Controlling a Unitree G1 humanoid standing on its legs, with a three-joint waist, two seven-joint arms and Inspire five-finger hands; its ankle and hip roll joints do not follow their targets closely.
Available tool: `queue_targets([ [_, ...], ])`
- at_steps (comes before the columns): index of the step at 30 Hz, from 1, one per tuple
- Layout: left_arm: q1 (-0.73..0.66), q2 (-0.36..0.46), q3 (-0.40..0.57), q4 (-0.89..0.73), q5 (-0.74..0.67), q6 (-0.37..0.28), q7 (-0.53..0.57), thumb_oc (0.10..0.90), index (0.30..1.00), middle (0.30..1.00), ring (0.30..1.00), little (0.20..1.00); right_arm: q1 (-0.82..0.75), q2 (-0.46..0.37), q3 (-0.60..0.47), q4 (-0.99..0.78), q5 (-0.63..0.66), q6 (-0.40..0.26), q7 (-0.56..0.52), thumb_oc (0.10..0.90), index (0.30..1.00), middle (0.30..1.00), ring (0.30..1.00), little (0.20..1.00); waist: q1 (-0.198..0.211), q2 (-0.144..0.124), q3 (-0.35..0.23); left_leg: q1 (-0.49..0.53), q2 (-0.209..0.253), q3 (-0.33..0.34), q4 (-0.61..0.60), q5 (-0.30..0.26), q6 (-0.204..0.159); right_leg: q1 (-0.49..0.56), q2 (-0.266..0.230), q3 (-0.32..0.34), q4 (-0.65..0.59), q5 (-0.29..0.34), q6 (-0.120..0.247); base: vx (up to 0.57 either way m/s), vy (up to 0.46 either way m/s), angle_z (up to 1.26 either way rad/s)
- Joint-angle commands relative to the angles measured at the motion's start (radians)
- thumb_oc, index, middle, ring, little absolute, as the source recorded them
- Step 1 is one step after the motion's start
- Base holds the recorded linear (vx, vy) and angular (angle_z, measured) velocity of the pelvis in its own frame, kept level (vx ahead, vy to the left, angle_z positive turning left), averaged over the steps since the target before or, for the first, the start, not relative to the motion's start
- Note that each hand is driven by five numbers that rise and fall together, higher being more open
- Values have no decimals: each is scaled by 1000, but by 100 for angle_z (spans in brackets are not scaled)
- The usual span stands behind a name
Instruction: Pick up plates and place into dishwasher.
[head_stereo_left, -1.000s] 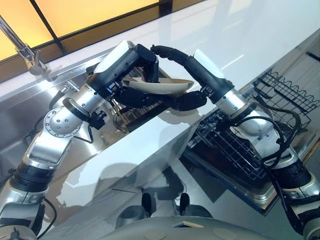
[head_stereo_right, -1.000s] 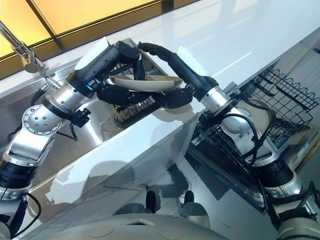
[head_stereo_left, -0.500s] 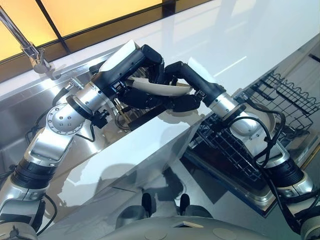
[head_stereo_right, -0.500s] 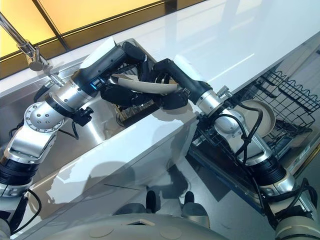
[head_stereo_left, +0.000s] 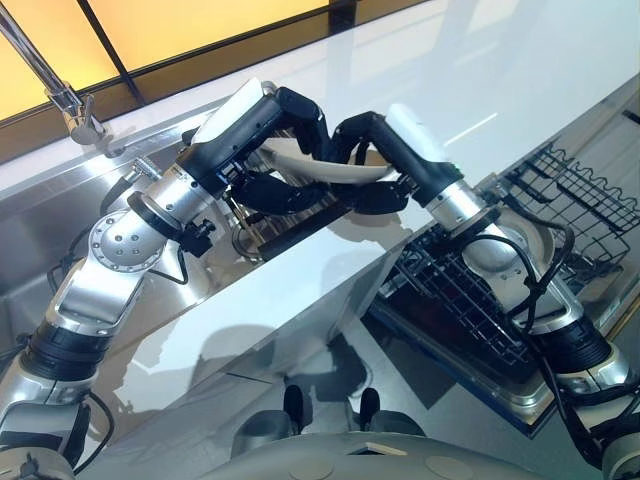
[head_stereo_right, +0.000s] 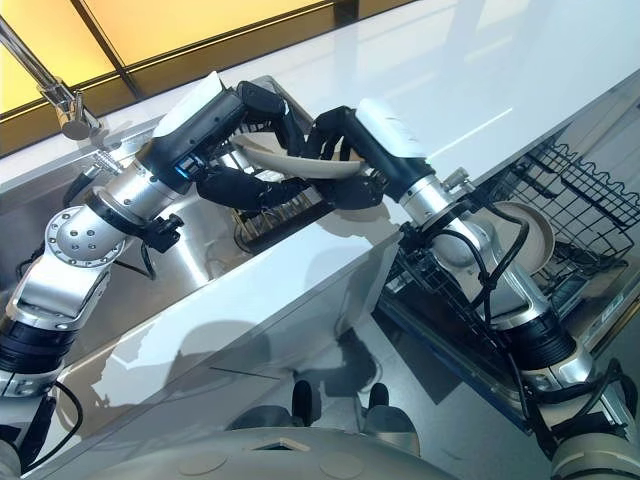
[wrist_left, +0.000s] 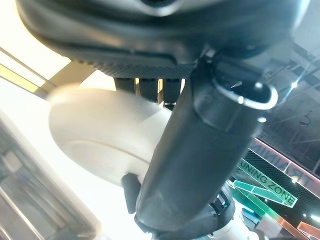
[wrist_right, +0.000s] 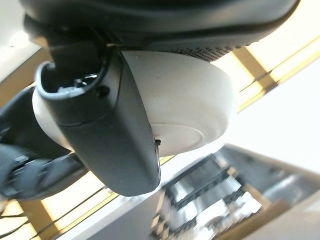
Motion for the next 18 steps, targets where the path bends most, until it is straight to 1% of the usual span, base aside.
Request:
queue_targets([
  [1, 27, 23, 134, 12, -46, -75, 105, 800, 900, 900, 900, 900, -43, -58, -145, -17, -46, -99, -159, 100, 300, 300, 300, 200, 14, 3, -130, 5, -42, 74, 7, -113, -5, -10, 69, -35, 80, -106, 32, 0, 0, 0],
  [5, 68, 22, 181, 46, -50, -73, 127, 800, 900, 900, 900, 900, -25, -82, -196, 0, -91, -95, -227, 100, 300, 300, 300, 200, 15, 2, -129, 3, -42, 74, 7, -104, -4, -13, 70, -33, 82, -100, 30, -27, -1, 0],
  [7, 86, 22, 196, 60, -48, -60, 142, 800, 900, 900, 900, 900, -16, -100, -228, 17, -144, -91, -276, 100, 300, 300, 300, 200, 15, 1, -129, 3, -41, 72, 7, -104, -3, -14, 72, -31, 85, -102, 29, -3, 1, 2],
  [9, 100, 20, 208, 70, -53, -51, 143, 800, 900, 900, 900, 900, -10, -125, -252, 26, -158, -89, -308, 100, 300, 300, 300, 200, 14, -1, -131, 3, -41, 70, 7, -105, -3, -13, 73, -28, 86, -104, 29, 0, 0, 0],
  [12, 119, 22, 226, 90, -57, -25, 160, 800, 900, 900, 900, 900, 1, -155, -299, 42, -156, -76, -376, 100, 300, 300, 300, 200, 12, -1, -132, 6, -39, 70, 7, -106, -2, -12, 75, -26, 89, -107, 28, 15, 2, 0],
  [13, 124, 18, 227, 103, -46, -16, 177, 800, 900, 900, 900, 900, 2, -160, -313, 49, -144, -70, -407, 100, 300, 300, 300, 200, 11, -2, -134, 11, -40, 67, 7, -116, -2, -6, 76, -24, 89, -116, 29, 47, 5, 0],
  [15, 127, 11, 225, 129, -25, -2, 201, 800, 900, 900, 900, 900, 5, -161, -339, 63, -121, -67, -470, 100, 300, 300, 300, 200, 8, -3, -135, 13, -39, 67, 7, -118, -1, -5, 77, -22, 90, -119, 29, 24, 2, 0],
  [18, 128, -4, 208, 163, -90, 24, 177, 800, 900, 900, 900, 900, 15, -167, -393, 88, -106, -52, -589, 100, 300, 300, 300, 200, 1, -2, -134, 17, -39, 68, 7, -122, 1, -4, 78, -21, 95, -123, 29, 0, 0, 0],
])
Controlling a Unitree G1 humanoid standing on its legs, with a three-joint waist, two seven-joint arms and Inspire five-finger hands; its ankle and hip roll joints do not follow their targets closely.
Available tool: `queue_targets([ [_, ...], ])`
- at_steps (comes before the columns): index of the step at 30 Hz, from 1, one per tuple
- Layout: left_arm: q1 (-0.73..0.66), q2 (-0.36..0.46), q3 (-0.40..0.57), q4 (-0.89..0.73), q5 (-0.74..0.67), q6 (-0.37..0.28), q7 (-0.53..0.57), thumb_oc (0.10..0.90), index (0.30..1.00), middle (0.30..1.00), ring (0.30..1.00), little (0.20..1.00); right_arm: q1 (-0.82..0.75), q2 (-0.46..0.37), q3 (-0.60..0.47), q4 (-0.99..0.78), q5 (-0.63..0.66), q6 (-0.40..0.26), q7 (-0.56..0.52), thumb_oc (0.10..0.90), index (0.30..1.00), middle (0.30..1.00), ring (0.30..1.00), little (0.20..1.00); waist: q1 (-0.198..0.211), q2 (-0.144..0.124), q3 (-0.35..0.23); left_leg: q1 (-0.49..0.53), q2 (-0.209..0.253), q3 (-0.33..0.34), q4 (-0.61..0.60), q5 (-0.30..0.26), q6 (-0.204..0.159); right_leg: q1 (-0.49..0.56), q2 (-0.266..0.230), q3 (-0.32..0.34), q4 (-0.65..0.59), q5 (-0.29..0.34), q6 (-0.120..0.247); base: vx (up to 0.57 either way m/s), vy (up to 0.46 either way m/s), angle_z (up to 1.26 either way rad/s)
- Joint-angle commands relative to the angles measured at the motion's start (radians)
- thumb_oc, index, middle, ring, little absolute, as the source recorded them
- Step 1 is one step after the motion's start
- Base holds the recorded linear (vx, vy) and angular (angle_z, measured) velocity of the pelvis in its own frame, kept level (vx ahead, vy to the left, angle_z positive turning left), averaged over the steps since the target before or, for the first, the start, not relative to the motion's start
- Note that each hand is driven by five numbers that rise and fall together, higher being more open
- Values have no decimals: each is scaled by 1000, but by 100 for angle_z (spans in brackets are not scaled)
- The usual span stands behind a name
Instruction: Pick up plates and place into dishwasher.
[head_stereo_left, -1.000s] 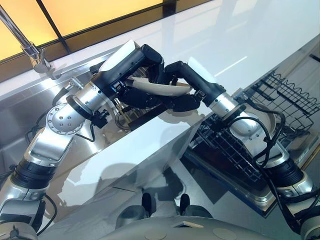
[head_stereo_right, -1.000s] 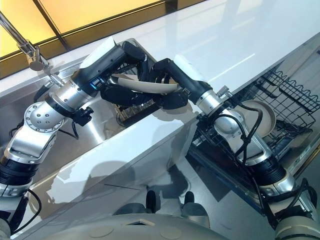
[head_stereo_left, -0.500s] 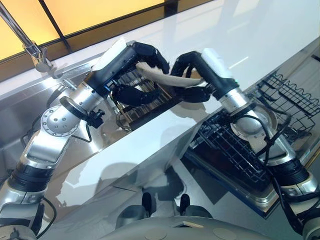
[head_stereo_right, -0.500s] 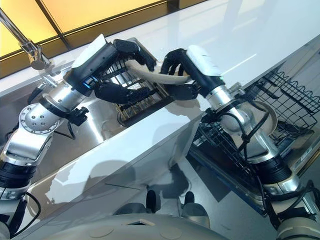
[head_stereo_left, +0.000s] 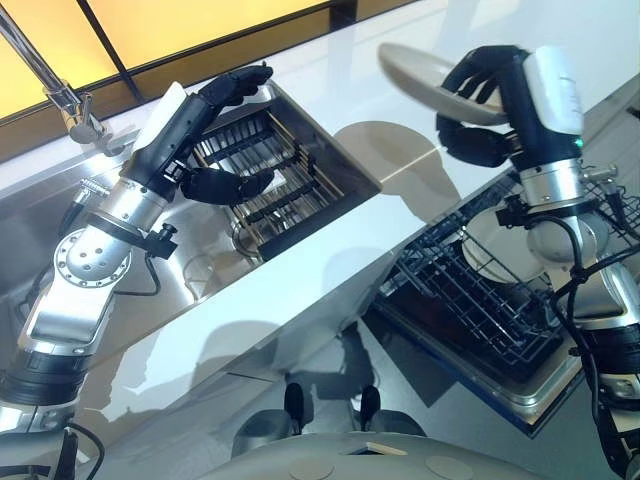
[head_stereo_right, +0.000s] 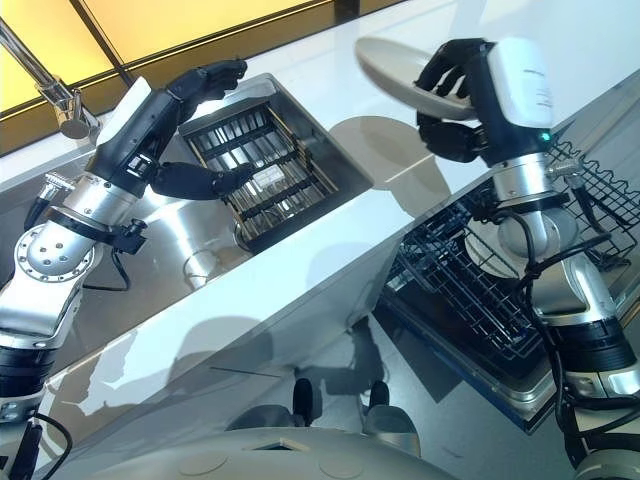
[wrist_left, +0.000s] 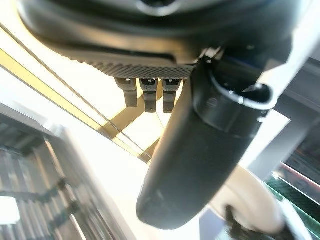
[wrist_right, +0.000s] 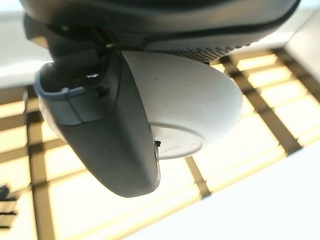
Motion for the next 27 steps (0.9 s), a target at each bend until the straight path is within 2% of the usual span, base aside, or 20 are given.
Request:
queue_targets([
  [1, -7, -7, 59, 41, -68, -7, 59, 800, 900, 900, 900, 900, -57, -66, -145, 5, 54, -42, -245, 100, 300, 300, 300, 200, 0, -5, -130, 26, -40, 66, 7, -121, -3, 1, 78, -23, 96, -115, 26, 0, 0, 0],
  [4, -15, -11, 38, 69, -53, 21, 81, 800, 900, 900, 900, 900, -38, -66, -194, 30, 59, -26, -329, 100, 300, 300, 300, 200, -7, -2, -129, 27, -43, 63, 10, -125, 1, -1, 78, -17, 99, -118, 26, 0, 0, 0],
  [8, -30, -16, 22, 114, -25, 67, 112, 800, 900, 900, 900, 900, 21, -75, -258, 71, 107, 3, -345, 100, 300, 300, 300, 200, -19, 2, -130, 29, -46, 60, 11, -127, 4, -4, 77, -7, 104, -119, 28, 0, 0, 0],
  [10, -18, -22, 31, 130, -29, 87, 115, 800, 900, 900, 900, 900, 94, -62, -307, 87, 194, 0, -300, 100, 300, 300, 300, 200, -28, 3, -129, 27, -47, 61, 11, -126, 5, -11, 77, -1, 108, -118, 30, 0, 0, 0],
  [14, 6, -47, 45, 170, -15, 86, 126, 800, 900, 900, 900, 900, 169, -3, -332, 151, 351, -19, -185, 100, 300, 300, 300, 200, -35, 3, -124, 26, -46, 68, 11, -125, 5, -18, 76, -1, 110, -116, 31, 5, -4, -4],
  [20, 68, -83, 95, 188, 3, 78, 131, 800, 900, 900, 900, 900, 261, 77, -329, 184, 326, -24, -64, 100, 300, 300, 300, 200, -50, 5, -114, 32, -44, 76, 7, -131, 6, -18, 76, -1, 111, -123, 31, 24, 1, -7],
  [22, 84, -90, 111, 197, -3, 72, 131, 800, 900, 900, 900, 900, 290, 98, -320, 192, 278, -2, -60, 100, 300, 300, 300, 200, -55, 8, -107, 30, -43, 80, 7, -130, 6, -22, 75, -2, 117, -125, 31, 13, 8, -6],
  [25, 89, -96, 119, 203, -5, 67, 139, 800, 900, 900, 900, 900, 314, 132, -314, 213, 320, 15, -44, 100, 300, 300, 300, 200, -61, 10, -97, 32, -43, 85, 7, -132, 6, -26, 73, -3, 126, -129, 33, -15, 2, -1],
  [27, 94, -99, 124, 205, -6, 65, 145, 800, 900, 900, 900, 900, 330, 152, -306, 231, 338, 42, 10, 100, 300, 300, 300, 200, -64, 12, -90, 33, -43, 86, 7, -133, 6, -30, 70, -6, 130, -130, 37, 0, 0, 0],
])
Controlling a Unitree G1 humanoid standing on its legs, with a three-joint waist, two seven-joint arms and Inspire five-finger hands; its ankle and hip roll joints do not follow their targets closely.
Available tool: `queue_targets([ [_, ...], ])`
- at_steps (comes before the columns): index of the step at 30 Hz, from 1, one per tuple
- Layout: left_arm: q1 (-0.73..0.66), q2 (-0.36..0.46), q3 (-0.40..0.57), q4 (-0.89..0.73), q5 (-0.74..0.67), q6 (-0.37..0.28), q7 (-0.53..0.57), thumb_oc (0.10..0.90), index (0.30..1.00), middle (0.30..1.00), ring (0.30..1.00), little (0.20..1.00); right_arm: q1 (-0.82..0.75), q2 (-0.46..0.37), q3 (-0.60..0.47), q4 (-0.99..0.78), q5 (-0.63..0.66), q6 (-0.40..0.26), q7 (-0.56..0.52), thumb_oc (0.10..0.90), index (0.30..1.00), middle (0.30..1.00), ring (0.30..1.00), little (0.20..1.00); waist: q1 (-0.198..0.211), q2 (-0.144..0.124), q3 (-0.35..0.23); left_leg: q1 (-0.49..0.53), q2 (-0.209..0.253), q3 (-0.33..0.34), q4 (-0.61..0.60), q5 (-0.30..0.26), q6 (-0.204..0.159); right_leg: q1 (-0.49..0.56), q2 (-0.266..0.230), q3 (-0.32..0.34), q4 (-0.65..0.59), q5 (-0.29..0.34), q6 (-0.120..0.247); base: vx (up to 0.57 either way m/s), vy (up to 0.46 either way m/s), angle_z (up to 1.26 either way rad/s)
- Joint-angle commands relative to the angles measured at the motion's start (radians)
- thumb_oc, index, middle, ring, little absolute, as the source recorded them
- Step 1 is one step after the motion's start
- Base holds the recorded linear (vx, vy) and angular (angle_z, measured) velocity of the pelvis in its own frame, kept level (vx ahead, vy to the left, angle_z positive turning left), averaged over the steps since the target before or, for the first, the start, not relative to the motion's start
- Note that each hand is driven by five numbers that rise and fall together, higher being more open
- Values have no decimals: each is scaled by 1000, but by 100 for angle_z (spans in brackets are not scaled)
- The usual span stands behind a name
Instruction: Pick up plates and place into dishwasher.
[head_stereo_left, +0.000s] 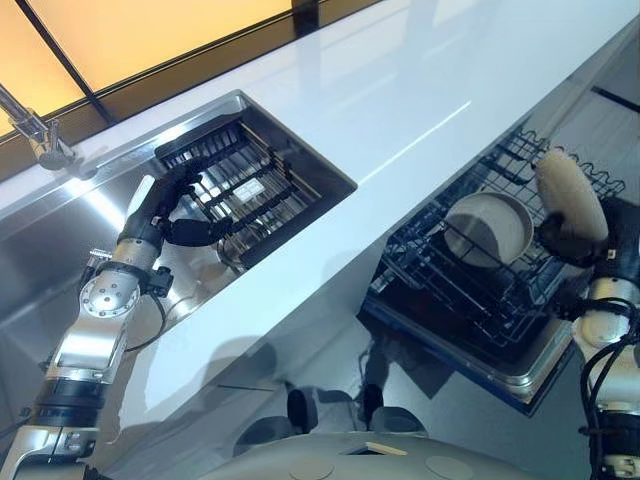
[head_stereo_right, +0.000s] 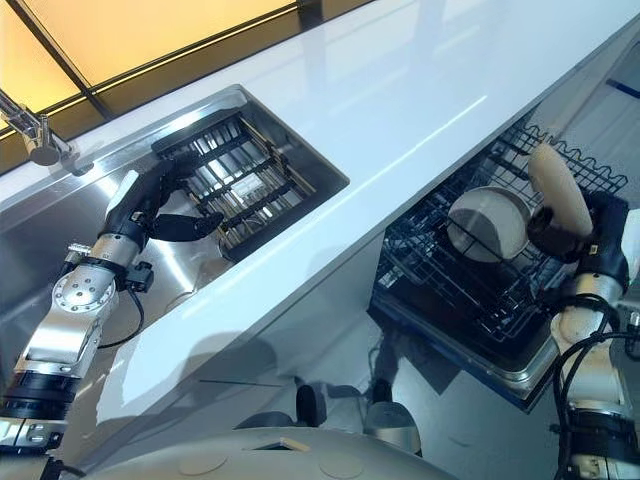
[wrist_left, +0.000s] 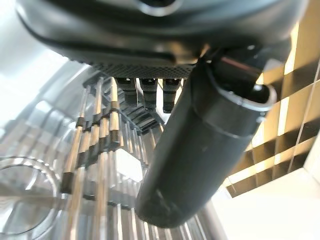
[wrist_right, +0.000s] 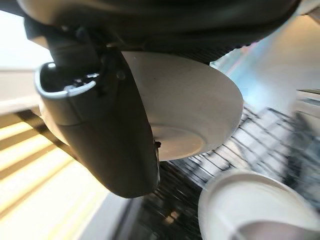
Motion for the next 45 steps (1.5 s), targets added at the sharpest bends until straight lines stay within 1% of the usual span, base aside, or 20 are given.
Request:
queue_targets([
  [1, -63, 30, 111, 3, 9, -95, 58, 800, 900, 900, 900, 900, -99, -72, -26, -22, -3, -40, 31, 100, 300, 300, 300, 200, 9, -4, -78, 23, -44, 60, 9, -125, 7, -26, 70, -34, 131, -128, 33, 0, 0, 0],
  [2, -61, 31, 114, 0, 4, -94, 58, 800, 900, 900, 900, 900, -91, -65, -10, -9, 4, -20, 85, 100, 300, 300, 300, 200, 9, -4, -74, 23, -44, 61, 9, -124, 6, -28, 67, -38, 132, -127, 35, 0, 0, 0],
  [5, -59, 33, 114, -4, -5, -95, 53, 800, 900, 900, 900, 900, -84, -72, 26, 19, -61, -4, 142, 100, 300, 300, 300, 200, 13, -4, -67, 21, -43, 64, 9, -122, 5, -33, 62, -46, 138, -128, 37, 0, 0, 0],
  [7, -66, 38, 104, -6, 1, -90, 52, 800, 900, 900, 900, 900, -93, -87, 51, 40, -80, 4, 177, 100, 300, 300, 300, 200, 18, -6, -62, 21, -42, 62, 9, -121, 5, -36, 59, -52, 144, -128, 39, 0, 0, 0],
  [13, -86, 47, 72, 2, 5, -85, 60, 800, 900, 900, 900, 900, -129, -120, 113, 66, -71, 28, 230, 100, 300, 300, 300, 200, 34, -10, -51, 20, -43, 53, 9, -117, 3, -36, 55, -67, 146, -126, 42, 1, -2, 1],
  [14, -90, 45, 62, 9, 3, -88, 62, 800, 900, 900, 900, 900, -142, -123, 139, 74, -73, 40, 249, 100, 300, 300, 300, 200, 44, -11, -48, 19, -44, 49, 9, -118, 1, -36, 52, -75, 145, -124, 45, 10, -11, 9],
  [20, -86, 38, 47, 16, 10, -91, 52, 800, 900, 900, 900, 900, -183, -132, 183, 120, -61, 56, 275, 100, 300, 300, 300, 200, 69, -14, -39, 20, -47, 35, 9, -117, 0, -30, 48, -94, 140, -120, 48, 35, -14, 12],
  [24, -92, 43, 33, 33, 6, -98, 43, 800, 900, 900, 900, 900, -234, -152, 234, 212, -85, 122, 308, 100, 300, 300, 300, 200, 95, -15, -34, 14, -50, 22, 9, -114, -4, -26, 43, -108, 128, -113, 49, 40, -14, 5],
  [27, -93, 46, 23, 42, 1, -100, 34, 800, 900, 900, 900, 900, -271, -156, 279, 312, -51, 175, 358, 100, 300, 300, 300, 200, 116, -16, -31, 12, -53, 11, 9, -113, -6, -20, 40, -120, 116, -107, 50, 60, -15, 23],
  [31, -94, 54, 16, 33, -6, -87, 21, 800, 900, 900, 900, 900, -306, -158, 330, 452, -44, 241, 389, 100, 300, 300, 300, 200, 141, -17, -27, 10, -55, -2, 9, -112, -10, -10, 38, -135, 101, -100, 48, 50, -13, 14],
  [34, -98, 54, 7, 29, -11, -84, 24, 800, 900, 900, 900, 900, -331, -159, 356, 539, -42, 273, 420, 100, 300, 300, 300, 200, 154, -16, -19, 9, -55, -9, 9, -110, -10, -9, 37, -140, 101, -98, 47, 25, -11, 10],
  [36, -103, 56, 3, 26, -14, -80, 21, 800, 900, 900, 900, 900, -341, -161, 366, 584, -30, 275, 434, 100, 300, 300, 300, 200, 160, -15, -14, 10, -55, -13, 9, -109, -10, -6, 36, -143, 101, -98, 46, 14, -4, 2],
  [37, -100, 58, 4, 25, -19, -81, 17, 800, 900, 900, 900, 900, -343, -160, 368, 597, -28, 274, 436, 130, 326, 326, 326, 230, 162, -15, -12, 12, -55, -16, 9, -108, -10, -3, 36, -145, 102, -98, 46, 29, -6, 5],
  [38, -99, 58, 5, 23, -19, -80, 14, 800, 900, 900, 900, 900, -343, -159, 368, 596, -27, 271, 436, 350, 514, 514, 514, 450, 163, -15, -11, 13, -54, -17, 9, -108, -10, -2, 36, -146, 103, -99, 46, 34, -9, 5],
  [39, -97, 60, 5, 20, -20, -77, 12, 800, 900, 900, 900, 900, -341, -160, 367, 580, -17, 273, 426, 800, 900, 900, 900, 900, 163, -15, -8, 14, -54, -18, 9, -108, -9, -1, 35, -146, 105, -100, 46, 25, -9, 4],
  [42, -88, 58, 6, 14, -19, -76, 13, 800, 900, 900, 900, 900, -333, -162, 361, 529, -3, 258, 395, 800, 900, 900, 900, 900, 159, -15, -4, 18, -53, -20, 9, -108, -8, -3, 35, -144, 111, -101, 47, 14, -7, 9],
  [44, -76, 48, 15, 8, -15, -77, 15, 800, 900, 900, 900, 900, -321, -156, 333, 434, 13, 264, 361, 800, 900, 900, 900, 900, 151, -15, 1, 20, -51, -19, 9, -109, -4, -5, 37, -139, 117, -103, 46, -2, -2, 3],
  [45, -73, 44, 17, 8, -13, -78, 15, 800, 900, 900, 900, 900, -313, -151, 321, 396, 18, 250, 338, 800, 900, 900, 900, 900, 148, -15, 3, 21, -50, -17, 9, -110, -3, -6, 37, -137, 119, -105, 46, 0, 0, 0],
])
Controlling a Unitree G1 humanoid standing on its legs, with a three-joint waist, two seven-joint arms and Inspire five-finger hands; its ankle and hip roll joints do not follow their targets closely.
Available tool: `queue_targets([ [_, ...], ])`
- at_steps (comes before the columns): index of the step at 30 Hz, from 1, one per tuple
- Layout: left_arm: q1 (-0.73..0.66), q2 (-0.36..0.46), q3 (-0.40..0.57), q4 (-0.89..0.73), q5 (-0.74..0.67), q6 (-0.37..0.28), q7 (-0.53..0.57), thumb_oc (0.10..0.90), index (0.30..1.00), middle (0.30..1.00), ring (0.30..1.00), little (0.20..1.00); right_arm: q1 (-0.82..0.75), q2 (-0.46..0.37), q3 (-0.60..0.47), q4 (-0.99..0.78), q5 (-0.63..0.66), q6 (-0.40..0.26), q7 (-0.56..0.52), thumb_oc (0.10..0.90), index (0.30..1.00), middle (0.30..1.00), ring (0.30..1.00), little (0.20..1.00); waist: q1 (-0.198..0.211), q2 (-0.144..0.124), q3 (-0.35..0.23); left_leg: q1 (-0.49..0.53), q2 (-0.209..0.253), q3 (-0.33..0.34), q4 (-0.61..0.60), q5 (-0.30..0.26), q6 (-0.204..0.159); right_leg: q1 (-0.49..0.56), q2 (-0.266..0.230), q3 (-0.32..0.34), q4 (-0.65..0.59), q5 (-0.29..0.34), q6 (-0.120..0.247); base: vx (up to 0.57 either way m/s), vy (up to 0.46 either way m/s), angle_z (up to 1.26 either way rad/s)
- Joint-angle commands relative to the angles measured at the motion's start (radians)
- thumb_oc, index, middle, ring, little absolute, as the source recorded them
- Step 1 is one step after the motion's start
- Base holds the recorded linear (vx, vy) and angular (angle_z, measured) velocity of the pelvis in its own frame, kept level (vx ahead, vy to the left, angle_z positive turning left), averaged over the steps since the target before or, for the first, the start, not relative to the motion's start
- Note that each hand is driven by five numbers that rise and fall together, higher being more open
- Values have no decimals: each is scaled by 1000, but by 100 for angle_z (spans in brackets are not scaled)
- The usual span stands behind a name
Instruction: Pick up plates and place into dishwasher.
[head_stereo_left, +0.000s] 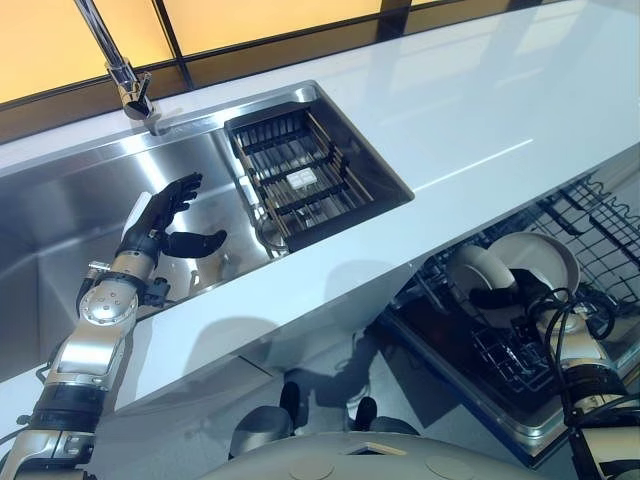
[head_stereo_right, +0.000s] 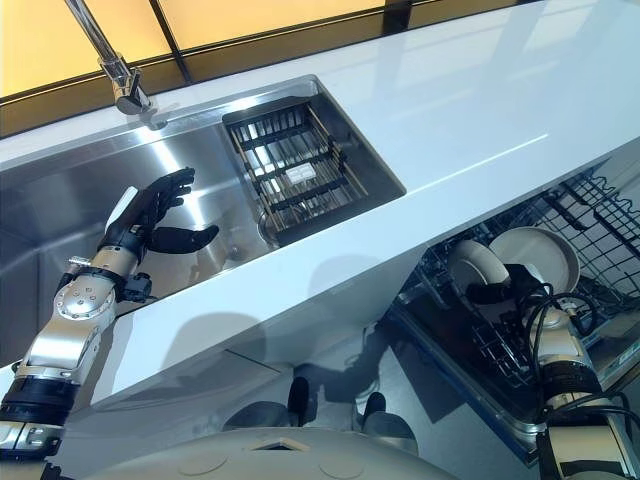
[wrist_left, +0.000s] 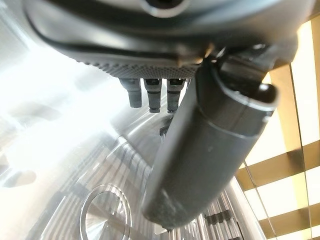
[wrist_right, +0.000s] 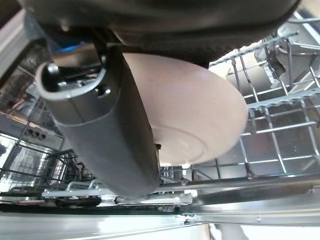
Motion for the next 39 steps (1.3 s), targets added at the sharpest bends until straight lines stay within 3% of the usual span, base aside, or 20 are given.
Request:
queue_targets([
  [1, -80, 37, 32, -54, -8, -83, 21, 800, 900, 900, 900, 900, -17, -70, 23, -156, 5, -45, -104, 800, 900, 900, 900, 900, 9, 23, -9, 32, -44, 85, 8, -132, 4, -50, 46, -1, 122, -92, 29, 0, 0, 0],
  [4, -66, 24, 45, -55, -1, -86, 22, 800, 900, 900, 900, 900, 19, -46, -33, -301, 7, -65, -148, 800, 900, 900, 900, 900, -10, 22, -6, 35, -43, 95, 9, -135, 8, -52, 48, 10, 125, -95, 31, 0, 0, 0],
  [14, -52, 14, 60, -60, -20, -69, 10, 800, 900, 900, 900, 900, 92, -1, -138, -558, 37, -267, -192, 800, 900, 900, 900, 900, -55, 20, -14, 48, -41, 126, 12, -146, 16, -52, 53, 34, 124, -97, 38, 3, -1, -5],
  [28, -62, 14, 54, -56, -36, -53, 8, 800, 900, 900, 900, 900, 135, -15, -205, -651, 54, -291, -244, 800, 900, 900, 900, 900, -89, 10, -25, 56, -36, 166, 14, -153, 17, -48, 64, 57, 111, -93, 38, -6, -11, -11],
  [34, -61, 15, 56, -41, -42, -62, 23, 800, 900, 900, 900, 900, 155, 7, -257, -692, 123, -319, -430, 800, 900, 900, 900, 900, -106, 9, -27, 48, -34, 188, 19, -148, 18, -62, 68, 72, 115, -86, 34, -30, -9, -8],
  [37, -45, 17, 75, -29, -49, -79, 29, 800, 900, 900, 900, 900, 190, 38, -314, -669, 165, -331, -560, 800, 900, 900, 900, 900, -122, 14, -28, 55, -32, 200, 17, -160, 19, -62, 71, 82, 117, -96, 38, -8, 26, -14],
  [39, -30, 22, 90, -25, -62, -85, 36, 800, 900, 900, 900, 900, 217, 65, -371, -623, 157, -383, -700, 800, 900, 900, 900, 900, -134, 18, -29, 55, -32, 206, 16, -162, 19, -66, 72, 91, 120, -98, 40, -1, 28, -9],
])
